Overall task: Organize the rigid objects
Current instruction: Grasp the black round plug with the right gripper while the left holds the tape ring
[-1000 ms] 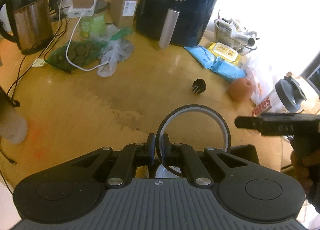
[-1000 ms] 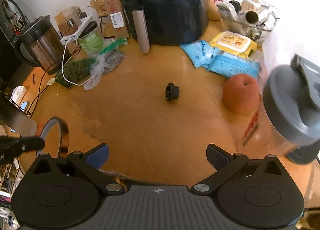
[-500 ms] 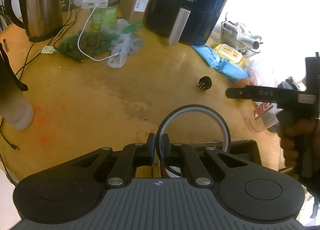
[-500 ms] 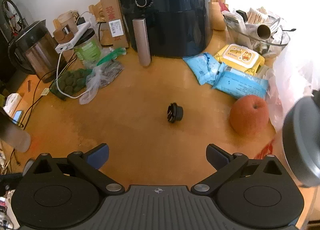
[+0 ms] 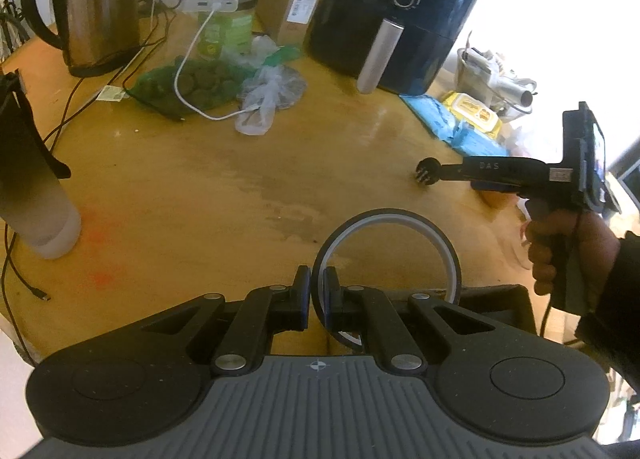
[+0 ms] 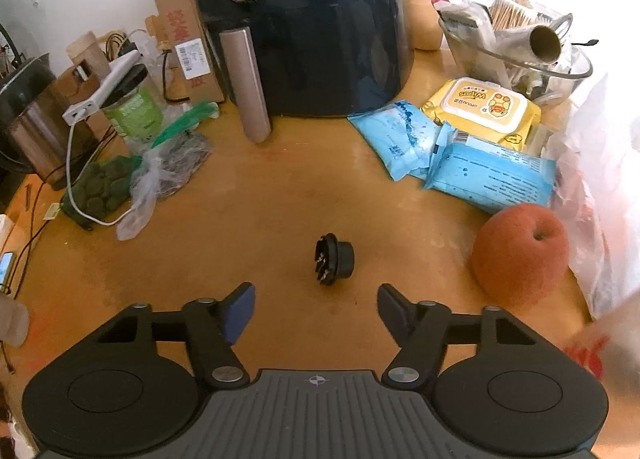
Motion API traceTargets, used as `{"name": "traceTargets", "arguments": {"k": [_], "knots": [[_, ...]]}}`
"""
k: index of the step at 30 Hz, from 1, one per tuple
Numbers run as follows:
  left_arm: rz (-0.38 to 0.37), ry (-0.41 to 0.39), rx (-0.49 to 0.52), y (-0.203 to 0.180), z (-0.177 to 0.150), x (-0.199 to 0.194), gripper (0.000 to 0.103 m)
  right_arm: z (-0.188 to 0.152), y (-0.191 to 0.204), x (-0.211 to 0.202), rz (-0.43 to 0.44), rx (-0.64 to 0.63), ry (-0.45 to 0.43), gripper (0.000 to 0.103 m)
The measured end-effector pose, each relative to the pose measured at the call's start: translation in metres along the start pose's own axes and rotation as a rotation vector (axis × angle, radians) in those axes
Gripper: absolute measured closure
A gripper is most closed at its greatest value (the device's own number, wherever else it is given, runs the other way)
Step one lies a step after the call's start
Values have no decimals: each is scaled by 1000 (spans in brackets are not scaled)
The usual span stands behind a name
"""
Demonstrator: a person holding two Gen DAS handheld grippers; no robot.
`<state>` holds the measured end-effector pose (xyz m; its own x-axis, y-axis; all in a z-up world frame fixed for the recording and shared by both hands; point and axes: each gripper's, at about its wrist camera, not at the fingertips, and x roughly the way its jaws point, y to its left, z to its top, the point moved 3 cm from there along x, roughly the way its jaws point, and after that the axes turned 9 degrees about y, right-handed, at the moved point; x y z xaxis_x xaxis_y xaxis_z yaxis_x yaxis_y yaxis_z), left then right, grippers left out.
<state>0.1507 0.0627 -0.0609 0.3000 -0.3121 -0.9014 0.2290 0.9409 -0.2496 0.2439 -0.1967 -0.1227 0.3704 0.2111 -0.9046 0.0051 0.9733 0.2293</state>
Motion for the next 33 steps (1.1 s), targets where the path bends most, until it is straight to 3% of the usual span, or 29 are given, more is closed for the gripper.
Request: {"name": "traceTargets", "arguments": {"k": [18, 23, 33], "knots": [[18, 28, -48, 27, 2, 1, 96, 25, -4, 60, -78, -15, 32, 63], [15, 23, -43, 26, 2, 0, 96, 26, -5, 64, -54, 9, 31, 79], [3, 20, -19, 18, 2, 1, 96, 26, -4, 35, -26, 6, -5, 80]]}}
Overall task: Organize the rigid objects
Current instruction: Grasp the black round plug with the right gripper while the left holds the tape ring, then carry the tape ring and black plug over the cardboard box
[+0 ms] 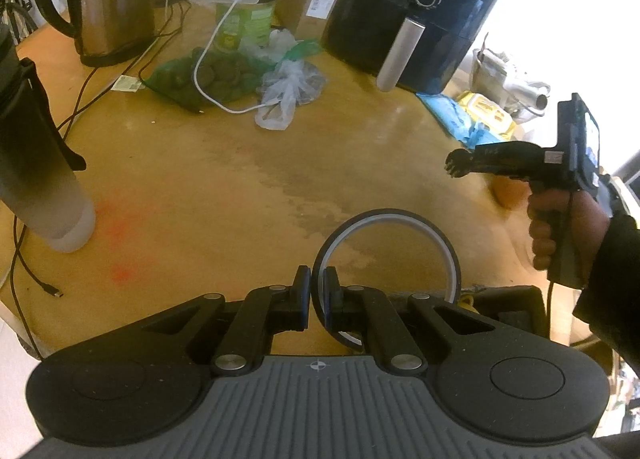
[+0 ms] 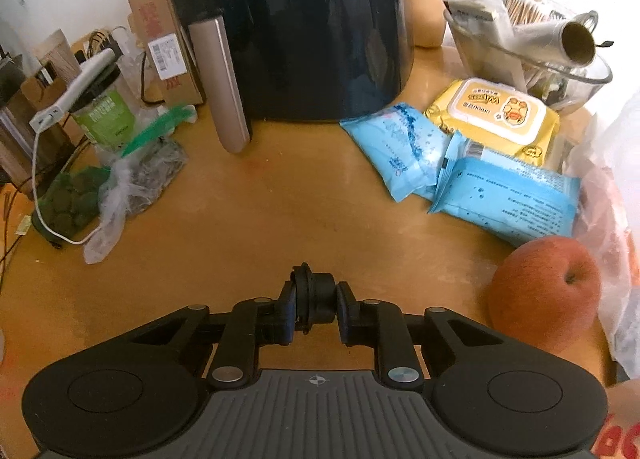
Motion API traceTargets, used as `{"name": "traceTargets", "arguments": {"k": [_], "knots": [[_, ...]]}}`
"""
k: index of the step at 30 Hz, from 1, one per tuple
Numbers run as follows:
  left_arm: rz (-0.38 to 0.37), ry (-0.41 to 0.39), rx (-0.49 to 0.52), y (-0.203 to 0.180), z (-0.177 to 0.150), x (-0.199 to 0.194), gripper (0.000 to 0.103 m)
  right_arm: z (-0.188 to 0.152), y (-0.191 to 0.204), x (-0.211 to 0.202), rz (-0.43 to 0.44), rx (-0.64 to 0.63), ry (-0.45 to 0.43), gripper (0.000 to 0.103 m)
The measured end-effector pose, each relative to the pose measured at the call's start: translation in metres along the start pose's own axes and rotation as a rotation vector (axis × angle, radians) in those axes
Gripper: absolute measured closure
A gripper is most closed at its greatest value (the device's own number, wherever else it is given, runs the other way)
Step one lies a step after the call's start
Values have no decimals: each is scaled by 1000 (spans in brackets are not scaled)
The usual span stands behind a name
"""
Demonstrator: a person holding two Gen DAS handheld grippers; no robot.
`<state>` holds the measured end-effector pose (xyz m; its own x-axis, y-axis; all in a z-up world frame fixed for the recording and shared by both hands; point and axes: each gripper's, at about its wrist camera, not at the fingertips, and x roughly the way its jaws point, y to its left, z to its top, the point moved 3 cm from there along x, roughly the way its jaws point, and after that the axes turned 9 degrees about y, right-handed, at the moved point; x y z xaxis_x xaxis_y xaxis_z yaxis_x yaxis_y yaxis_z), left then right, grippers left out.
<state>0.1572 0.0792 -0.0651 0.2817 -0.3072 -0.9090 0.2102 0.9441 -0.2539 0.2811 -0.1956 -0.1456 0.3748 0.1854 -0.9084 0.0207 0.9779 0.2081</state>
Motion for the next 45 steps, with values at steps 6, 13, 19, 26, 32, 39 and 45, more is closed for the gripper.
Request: {"name": "traceTargets", "arguments": {"k": [6, 13, 19, 26, 32, 39, 45], "knots": [[-16, 0, 19, -9, -2, 1, 96, -6, 0, -28, 29, 5, -9, 80], [-33, 1, 49, -23, -4, 4, 96, -21, 4, -58, 43, -23, -14, 80], [-36, -8, 64, -34, -4, 3, 96, -32, 3, -79, 74, -31, -25, 80], [-26, -17, 52, -48, -6, 2, 96, -45, -1, -105, 126, -33, -37, 80], [-19, -11, 50, -60, -13, 4, 96, -62, -8, -125, 180, -33, -37, 80], [-3, 16, 53, -71, -25, 8, 96, -84, -16, -147, 227, -44, -37, 80], [8, 43, 68, -79, -36, 11, 96, -103, -25, -161, 265, -11, -36, 80]]}}
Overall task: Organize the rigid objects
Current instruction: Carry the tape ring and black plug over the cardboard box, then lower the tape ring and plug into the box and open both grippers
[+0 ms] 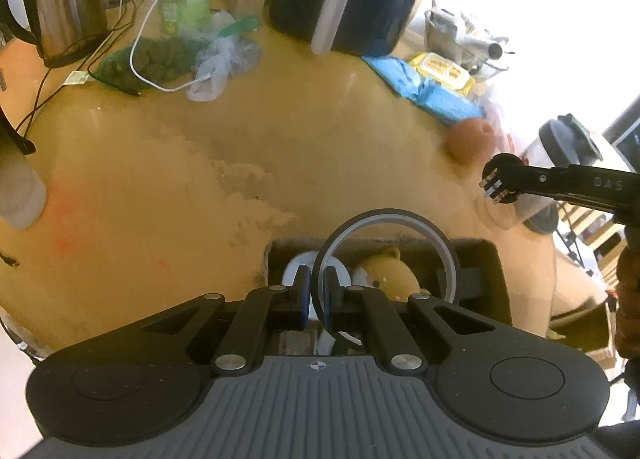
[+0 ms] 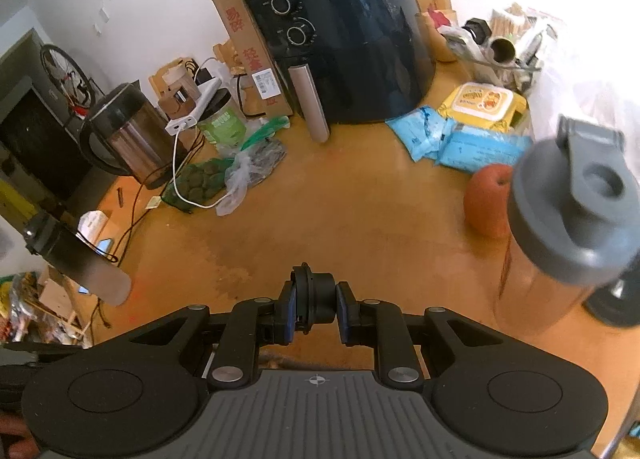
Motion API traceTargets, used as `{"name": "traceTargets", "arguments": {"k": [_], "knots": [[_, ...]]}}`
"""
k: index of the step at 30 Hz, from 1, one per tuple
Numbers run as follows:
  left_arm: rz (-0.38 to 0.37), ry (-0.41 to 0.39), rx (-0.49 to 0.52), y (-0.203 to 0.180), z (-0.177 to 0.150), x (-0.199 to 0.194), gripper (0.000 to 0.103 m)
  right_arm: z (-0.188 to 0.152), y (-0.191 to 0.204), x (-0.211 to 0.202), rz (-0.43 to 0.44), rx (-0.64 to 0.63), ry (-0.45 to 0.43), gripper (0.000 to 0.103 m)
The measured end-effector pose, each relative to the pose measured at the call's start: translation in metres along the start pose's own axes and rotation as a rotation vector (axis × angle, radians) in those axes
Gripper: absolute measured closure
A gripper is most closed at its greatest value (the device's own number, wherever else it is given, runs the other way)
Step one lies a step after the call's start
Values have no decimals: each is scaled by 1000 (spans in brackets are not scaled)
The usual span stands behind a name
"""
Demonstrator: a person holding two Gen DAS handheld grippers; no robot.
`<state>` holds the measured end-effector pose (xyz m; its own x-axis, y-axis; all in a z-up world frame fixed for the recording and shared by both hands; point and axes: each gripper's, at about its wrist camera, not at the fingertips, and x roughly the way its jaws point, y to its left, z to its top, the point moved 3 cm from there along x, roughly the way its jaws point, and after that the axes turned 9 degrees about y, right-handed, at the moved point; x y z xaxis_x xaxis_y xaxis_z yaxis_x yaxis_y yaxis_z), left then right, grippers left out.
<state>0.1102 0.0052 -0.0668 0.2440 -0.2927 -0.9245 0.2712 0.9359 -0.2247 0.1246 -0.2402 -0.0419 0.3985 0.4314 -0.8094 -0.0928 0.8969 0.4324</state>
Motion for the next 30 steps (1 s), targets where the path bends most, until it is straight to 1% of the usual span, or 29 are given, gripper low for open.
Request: {"name": "traceTargets", "arguments": {"k": [5, 10, 11, 13, 15, 17, 19, 25, 30], "knots": [[9, 22, 13, -5, -8, 3, 95, -13, -2, -7, 26, 19, 7, 80], [37, 28, 35, -12, -16, 1, 90, -25, 0, -11, 43, 18, 14, 80], [46, 31, 38, -13, -17, 1, 82, -27, 0, -12, 45, 19, 15, 80], [65, 30, 33, -14, -20, 0, 69, -31, 2, -13, 49, 21, 18, 80], [67, 20, 25, -14, -24, -3, 68, -36, 3, -14, 52, 21, 20, 80], [68, 20, 16, -14, -28, -4, 59, -40, 4, -15, 56, 21, 22, 80], [71, 15, 3, -14, -32, -6, 55, -46, 6, -15, 58, 23, 26, 80], [63, 12, -23, -12, -42, -11, 54, -61, 13, -17, 65, 13, 37, 80], [64, 4, -34, -8, -50, -16, 54, -66, 23, -21, 64, -16, 27, 80]]}}
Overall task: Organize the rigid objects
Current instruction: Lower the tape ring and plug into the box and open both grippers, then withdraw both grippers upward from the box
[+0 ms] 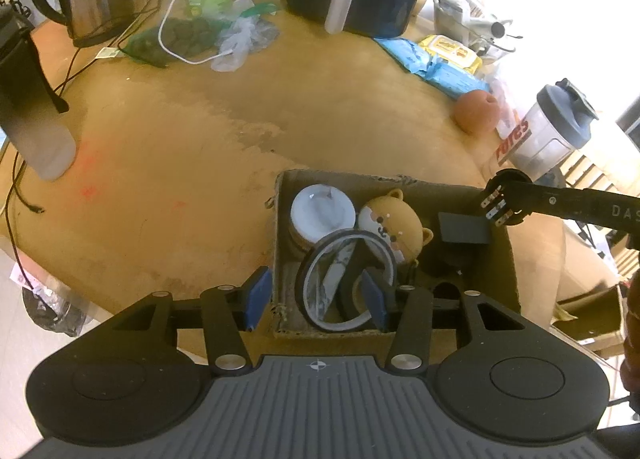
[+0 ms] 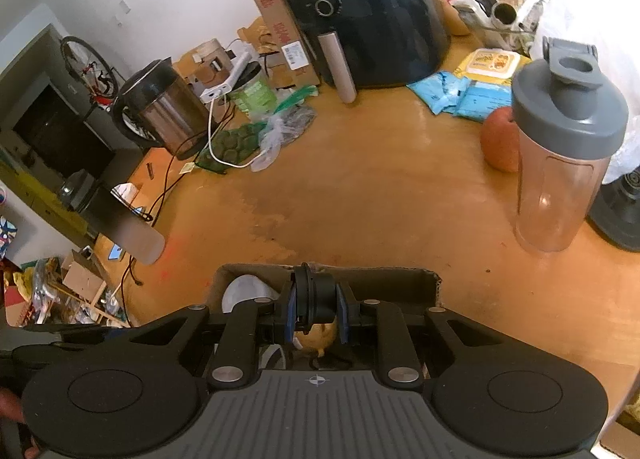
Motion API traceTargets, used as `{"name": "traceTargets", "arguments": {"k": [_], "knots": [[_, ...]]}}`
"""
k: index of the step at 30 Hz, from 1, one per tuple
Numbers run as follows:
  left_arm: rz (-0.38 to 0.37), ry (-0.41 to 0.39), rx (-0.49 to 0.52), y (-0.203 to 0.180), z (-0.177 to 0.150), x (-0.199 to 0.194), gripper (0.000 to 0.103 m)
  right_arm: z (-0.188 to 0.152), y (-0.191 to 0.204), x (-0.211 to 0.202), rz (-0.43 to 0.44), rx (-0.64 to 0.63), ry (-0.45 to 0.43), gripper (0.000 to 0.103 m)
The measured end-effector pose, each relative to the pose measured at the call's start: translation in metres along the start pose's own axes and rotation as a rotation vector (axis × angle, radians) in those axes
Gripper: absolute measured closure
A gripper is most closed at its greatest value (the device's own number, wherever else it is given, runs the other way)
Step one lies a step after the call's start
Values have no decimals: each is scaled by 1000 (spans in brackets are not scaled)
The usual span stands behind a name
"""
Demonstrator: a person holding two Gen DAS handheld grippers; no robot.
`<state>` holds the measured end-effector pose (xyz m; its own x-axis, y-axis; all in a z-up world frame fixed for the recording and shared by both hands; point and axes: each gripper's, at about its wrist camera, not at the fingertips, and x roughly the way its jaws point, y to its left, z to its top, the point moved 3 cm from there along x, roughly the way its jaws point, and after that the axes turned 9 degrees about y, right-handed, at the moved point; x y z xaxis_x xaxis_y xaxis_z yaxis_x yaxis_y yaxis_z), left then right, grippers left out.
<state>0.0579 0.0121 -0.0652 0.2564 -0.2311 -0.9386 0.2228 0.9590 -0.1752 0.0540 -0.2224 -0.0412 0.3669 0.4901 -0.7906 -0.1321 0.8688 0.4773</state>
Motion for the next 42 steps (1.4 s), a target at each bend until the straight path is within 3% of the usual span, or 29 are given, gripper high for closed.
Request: {"name": "traceTargets", "arguments": {"k": [8, 11, 13, 16, 18, 26, 31, 33, 34, 38, 39, 40, 42], "knots": [[7, -12, -35, 7, -9, -6, 54, -4, 27, -1, 34, -86, 0, 80], [12, -16, -44, 9, -11, -8, 54, -7, 37, 10, 46, -127, 60, 76], [14, -21, -50, 11, -12, -10, 54, -12, 43, 20, 3, -160, 110, 37], [21, -27, -62, 12, -14, -12, 54, -16, 48, 24, -25, -188, 117, 13], [24, -26, -67, 13, -16, -12, 54, -15, 49, 23, -32, -189, 106, 4], [63, -3, -42, 8, -14, -9, 49, -14, 40, 22, -75, -158, 112, 0], [110, 3, 6, 0, -11, -6, 48, -14, 36, 18, -153, -166, 92, 0], [129, 0, 27, -4, -10, -6, 34, -15, 33, 17, -193, -165, 93, 0], [134, -11, 32, -6, -9, -7, 22, -15, 31, 16, -213, -163, 94, 0], [163, -92, 63, -13, -7, -14, 18, -16, 24, 12, -271, -149, 99, 0], [170, -104, 69, -14, -5, -15, 14, -16, 23, 11, -282, -146, 103, 0], [177, -104, 74, -16, -5, -15, 3, -17, 21, 10, -291, -143, 106, 0], [177, -91, 80, -18, -3, -13, 0, -18, 19, 8, -307, -136, 115, 0]]}}
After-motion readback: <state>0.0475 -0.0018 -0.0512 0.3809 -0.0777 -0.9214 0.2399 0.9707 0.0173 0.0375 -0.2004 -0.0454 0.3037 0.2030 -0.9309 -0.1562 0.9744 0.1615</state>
